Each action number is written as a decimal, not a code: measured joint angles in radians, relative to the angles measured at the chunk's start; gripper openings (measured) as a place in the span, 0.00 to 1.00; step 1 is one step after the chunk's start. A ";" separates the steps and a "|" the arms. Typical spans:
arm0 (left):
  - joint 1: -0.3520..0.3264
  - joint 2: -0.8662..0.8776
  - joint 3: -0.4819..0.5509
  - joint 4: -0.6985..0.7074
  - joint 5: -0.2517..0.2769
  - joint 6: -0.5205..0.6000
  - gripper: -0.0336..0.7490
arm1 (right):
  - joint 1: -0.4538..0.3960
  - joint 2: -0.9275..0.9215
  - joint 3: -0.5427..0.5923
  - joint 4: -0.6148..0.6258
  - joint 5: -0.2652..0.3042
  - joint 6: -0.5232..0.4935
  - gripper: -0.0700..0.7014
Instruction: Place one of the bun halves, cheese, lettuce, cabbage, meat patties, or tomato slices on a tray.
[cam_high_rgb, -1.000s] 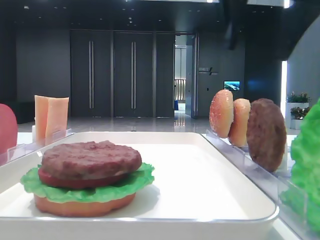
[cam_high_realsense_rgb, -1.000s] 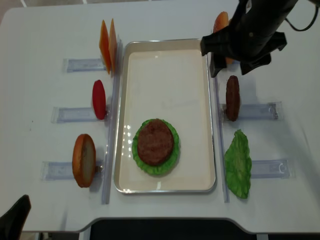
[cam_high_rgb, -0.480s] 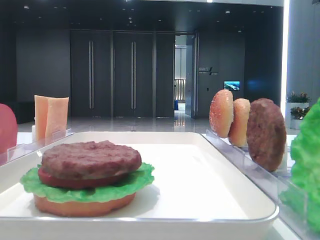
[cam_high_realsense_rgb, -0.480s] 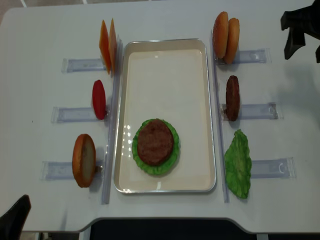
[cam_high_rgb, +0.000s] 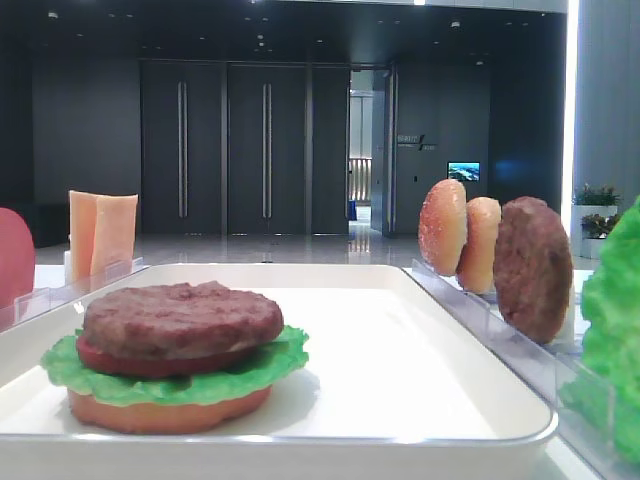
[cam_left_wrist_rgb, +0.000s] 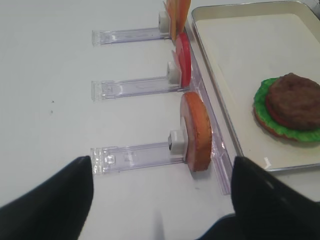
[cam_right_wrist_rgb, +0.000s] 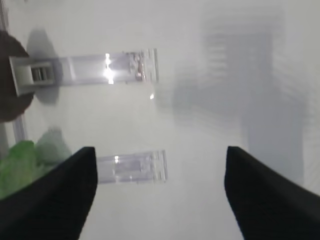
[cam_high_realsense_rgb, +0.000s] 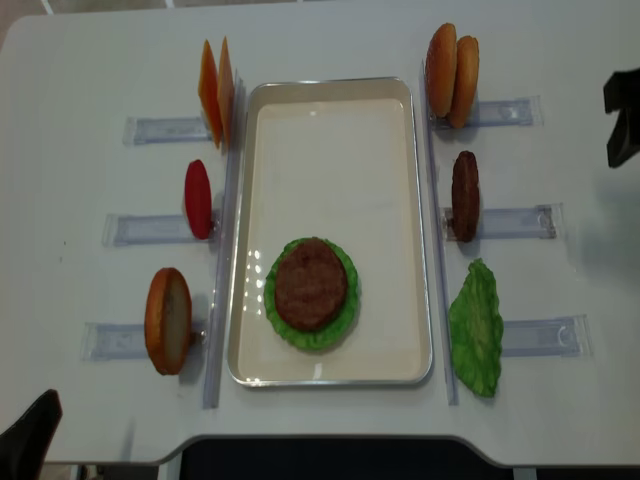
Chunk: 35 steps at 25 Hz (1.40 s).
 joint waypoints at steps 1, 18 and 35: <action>0.000 0.000 0.000 0.000 0.000 0.000 0.89 | 0.000 -0.048 0.041 -0.002 0.002 0.000 0.75; 0.000 0.000 0.000 0.000 0.000 0.000 0.89 | 0.000 -0.920 0.445 -0.021 0.007 0.039 0.75; 0.000 0.000 0.000 0.000 0.000 0.000 0.89 | 0.000 -1.369 0.628 -0.021 -0.063 0.000 0.74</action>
